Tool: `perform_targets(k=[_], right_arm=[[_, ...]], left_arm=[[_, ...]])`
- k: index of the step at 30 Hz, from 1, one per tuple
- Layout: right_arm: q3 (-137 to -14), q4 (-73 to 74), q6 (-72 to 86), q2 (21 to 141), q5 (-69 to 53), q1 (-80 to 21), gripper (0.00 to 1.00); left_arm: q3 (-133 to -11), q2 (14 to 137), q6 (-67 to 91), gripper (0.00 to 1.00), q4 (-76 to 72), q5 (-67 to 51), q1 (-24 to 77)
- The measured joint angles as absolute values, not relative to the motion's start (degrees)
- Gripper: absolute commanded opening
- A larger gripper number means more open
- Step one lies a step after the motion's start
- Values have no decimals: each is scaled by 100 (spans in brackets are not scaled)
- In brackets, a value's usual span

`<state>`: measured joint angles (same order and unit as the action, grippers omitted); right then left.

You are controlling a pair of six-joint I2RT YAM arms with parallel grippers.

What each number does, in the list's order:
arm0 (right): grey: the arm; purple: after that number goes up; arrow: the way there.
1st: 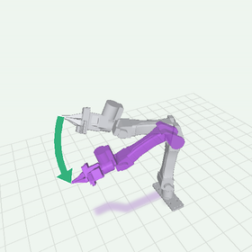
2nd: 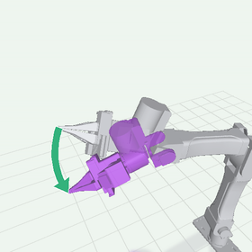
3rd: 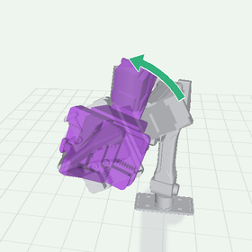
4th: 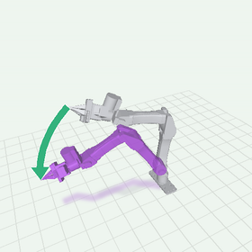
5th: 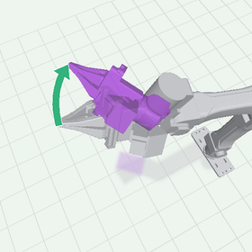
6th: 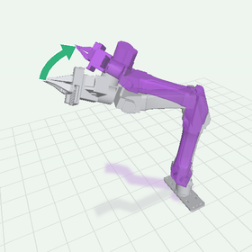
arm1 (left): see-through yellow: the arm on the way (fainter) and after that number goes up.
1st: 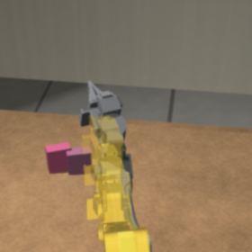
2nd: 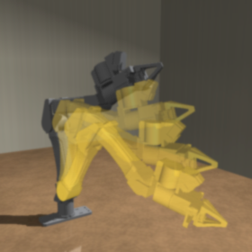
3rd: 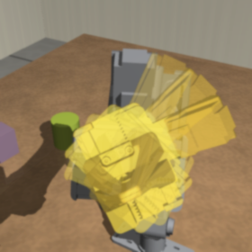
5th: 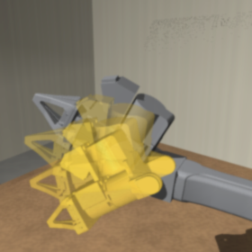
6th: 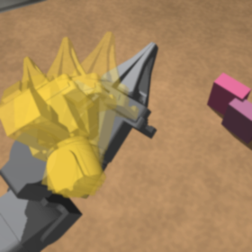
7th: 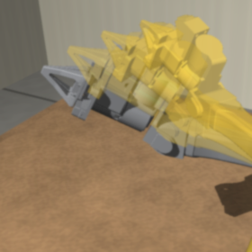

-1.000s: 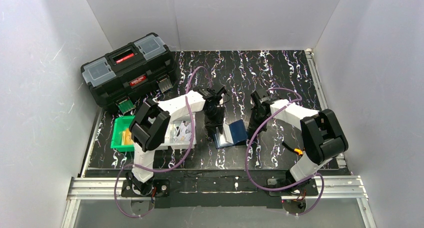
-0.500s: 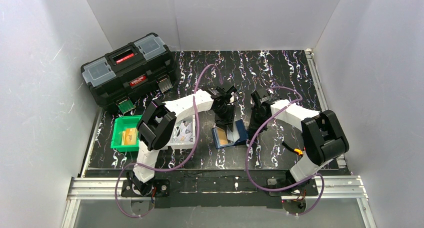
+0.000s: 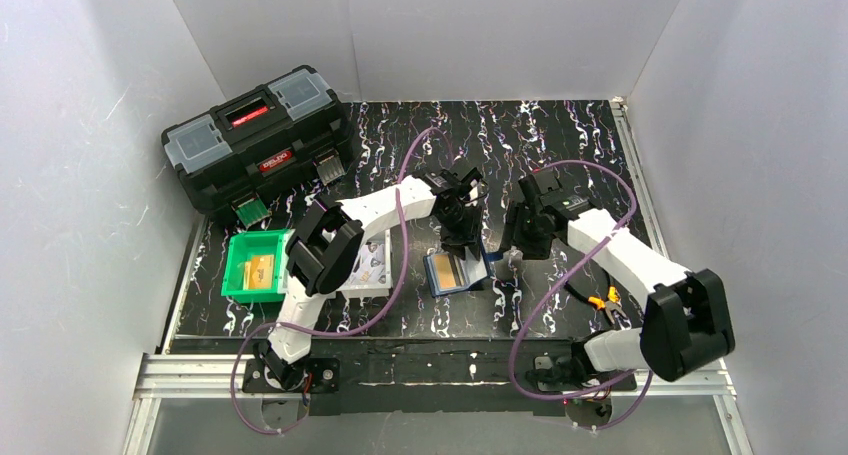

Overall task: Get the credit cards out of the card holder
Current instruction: Open the card holder at the center of the board.

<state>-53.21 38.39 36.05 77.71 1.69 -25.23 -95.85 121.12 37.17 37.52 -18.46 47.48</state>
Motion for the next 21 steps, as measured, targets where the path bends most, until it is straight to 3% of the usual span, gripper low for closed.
perform_targets(k=[21], right_arm=[[-5223,4305,3627,6667,283,-2523,62]], left_arm=[[-9876,12746,4088,64,3273,-2679,4775]])
